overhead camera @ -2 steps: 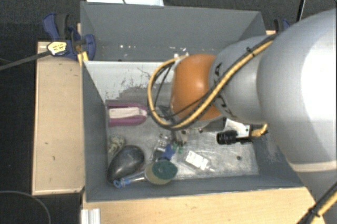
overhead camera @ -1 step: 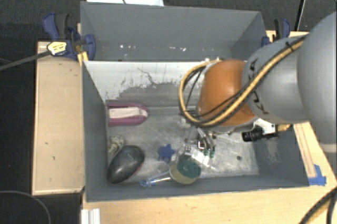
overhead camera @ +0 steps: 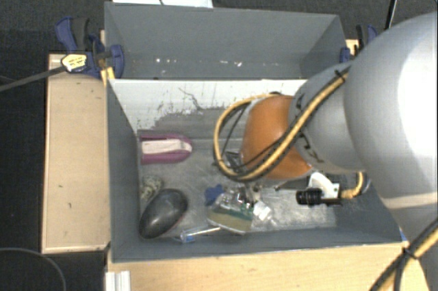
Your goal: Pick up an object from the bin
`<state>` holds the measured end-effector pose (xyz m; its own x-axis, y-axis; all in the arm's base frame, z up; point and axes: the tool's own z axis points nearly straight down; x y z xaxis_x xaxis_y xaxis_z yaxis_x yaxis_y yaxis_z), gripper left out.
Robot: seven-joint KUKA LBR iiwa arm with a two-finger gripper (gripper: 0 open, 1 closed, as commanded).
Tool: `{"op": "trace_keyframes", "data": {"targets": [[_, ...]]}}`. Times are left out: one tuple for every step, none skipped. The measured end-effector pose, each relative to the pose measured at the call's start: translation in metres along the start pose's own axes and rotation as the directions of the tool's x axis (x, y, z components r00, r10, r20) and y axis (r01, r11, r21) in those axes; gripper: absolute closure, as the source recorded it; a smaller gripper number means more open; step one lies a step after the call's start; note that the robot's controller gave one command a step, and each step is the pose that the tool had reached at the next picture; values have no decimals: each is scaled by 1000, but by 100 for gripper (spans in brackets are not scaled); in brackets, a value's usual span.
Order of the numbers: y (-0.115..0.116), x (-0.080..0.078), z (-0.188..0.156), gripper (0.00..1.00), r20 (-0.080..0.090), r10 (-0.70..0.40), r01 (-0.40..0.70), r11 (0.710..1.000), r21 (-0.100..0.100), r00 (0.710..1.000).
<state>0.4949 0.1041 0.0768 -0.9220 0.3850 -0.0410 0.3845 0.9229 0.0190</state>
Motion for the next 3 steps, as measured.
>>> {"op": "trace_keyframes", "data": {"targets": [[0,5,0,100,-16,-1,1,1000,5,1000],[12,9,-121,100,-34,-39,40,999,12,999],[17,11,-166,100,-38,-224,225,974,7,974]]}}
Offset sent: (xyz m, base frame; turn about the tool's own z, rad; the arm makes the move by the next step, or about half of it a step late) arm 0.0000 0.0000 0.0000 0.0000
